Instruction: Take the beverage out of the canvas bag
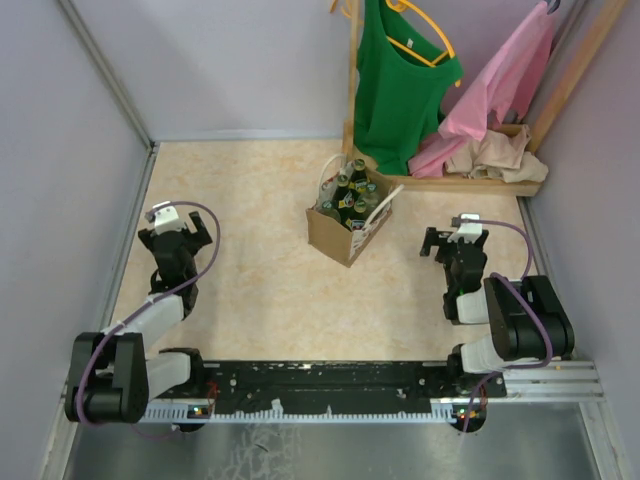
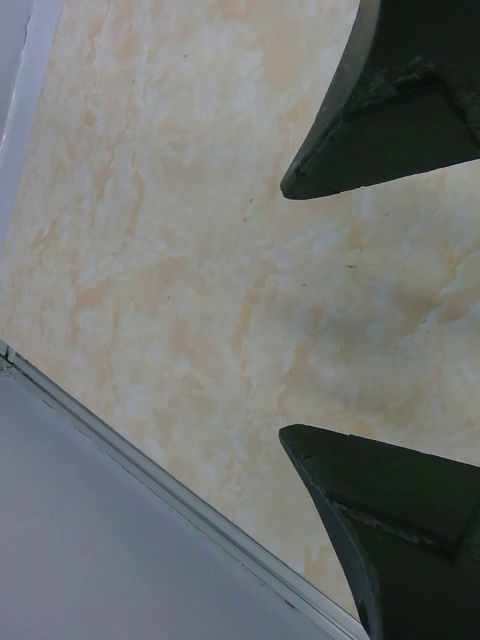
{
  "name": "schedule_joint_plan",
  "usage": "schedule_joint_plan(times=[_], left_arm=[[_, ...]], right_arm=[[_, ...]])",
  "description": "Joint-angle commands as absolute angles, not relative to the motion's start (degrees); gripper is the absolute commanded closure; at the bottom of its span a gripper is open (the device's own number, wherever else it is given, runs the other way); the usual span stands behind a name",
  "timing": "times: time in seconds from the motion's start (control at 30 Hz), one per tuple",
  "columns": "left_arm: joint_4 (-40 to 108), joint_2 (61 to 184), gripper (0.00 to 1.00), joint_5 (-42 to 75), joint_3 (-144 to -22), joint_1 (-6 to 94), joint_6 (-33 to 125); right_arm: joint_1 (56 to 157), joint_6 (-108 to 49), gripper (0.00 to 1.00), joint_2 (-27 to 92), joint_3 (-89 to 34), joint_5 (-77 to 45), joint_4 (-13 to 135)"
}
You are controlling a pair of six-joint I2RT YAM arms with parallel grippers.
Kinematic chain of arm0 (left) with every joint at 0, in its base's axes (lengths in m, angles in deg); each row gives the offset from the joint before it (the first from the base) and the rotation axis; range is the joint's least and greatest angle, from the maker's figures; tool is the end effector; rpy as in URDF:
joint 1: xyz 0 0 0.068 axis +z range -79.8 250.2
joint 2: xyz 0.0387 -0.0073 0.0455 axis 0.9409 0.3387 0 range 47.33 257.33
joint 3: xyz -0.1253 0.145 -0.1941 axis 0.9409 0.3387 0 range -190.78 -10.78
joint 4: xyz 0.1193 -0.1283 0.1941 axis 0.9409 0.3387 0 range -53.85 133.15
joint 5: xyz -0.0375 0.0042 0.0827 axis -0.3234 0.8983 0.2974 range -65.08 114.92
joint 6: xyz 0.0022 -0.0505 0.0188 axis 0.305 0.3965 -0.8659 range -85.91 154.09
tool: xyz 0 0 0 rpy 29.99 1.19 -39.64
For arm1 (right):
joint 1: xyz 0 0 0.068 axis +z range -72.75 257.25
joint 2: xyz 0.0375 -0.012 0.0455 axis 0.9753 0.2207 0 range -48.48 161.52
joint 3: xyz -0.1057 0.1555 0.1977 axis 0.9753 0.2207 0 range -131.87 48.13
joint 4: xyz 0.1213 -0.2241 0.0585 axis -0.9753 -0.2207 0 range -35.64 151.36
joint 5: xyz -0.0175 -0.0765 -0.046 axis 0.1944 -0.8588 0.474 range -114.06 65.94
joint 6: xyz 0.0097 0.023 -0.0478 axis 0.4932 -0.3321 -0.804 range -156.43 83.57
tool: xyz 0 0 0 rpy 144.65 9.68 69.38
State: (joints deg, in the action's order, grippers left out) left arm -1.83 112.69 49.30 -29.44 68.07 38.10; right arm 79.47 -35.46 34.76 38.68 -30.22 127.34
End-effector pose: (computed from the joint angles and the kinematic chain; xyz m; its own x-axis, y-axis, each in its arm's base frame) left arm 0.2272 0.0063 0.2001 -0.1250 -0.0590 -0.9904 -0.3837 0.9235 -0.0066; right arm 0.2233 0.0049 0.1423 -0.1345 0.0116 -0.9908 0.0699 0.9975 0.0022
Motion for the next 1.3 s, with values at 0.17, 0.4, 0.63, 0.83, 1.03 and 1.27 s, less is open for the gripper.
schedule_joint_plan(times=[0.17,0.4,0.63,0.83,1.03,1.27], left_arm=[[-3.2,112.7,0.00,47.0,-29.6,68.3,36.4],[-2.9,112.0,0.00,40.9,-30.4,68.2,34.3],[6.0,114.6,0.00,30.3,-39.0,66.7,34.3],[9.5,117.6,0.00,26.8,-47.9,58.7,33.6],[13.5,120.4,0.00,19.3,-59.8,54.5,33.7],[15.3,124.2,0.00,3.6,-72.3,54.1,36.0]], right_arm=[[79.4,-36.5,0.01,34.5,37.1,-30.3,130.0],[79.4,-36.5,0.01,34.5,37.1,-30.4,130.0],[79.5,-36.5,0.01,34.5,37.1,-30.4,130.0],[79.4,-36.5,0.01,34.5,37.0,-30.3,130.0],[79.4,-36.6,0.01,34.5,37.0,-30.4,130.0],[79.4,-36.6,0.01,34.5,37.0,-30.4,130.1]])
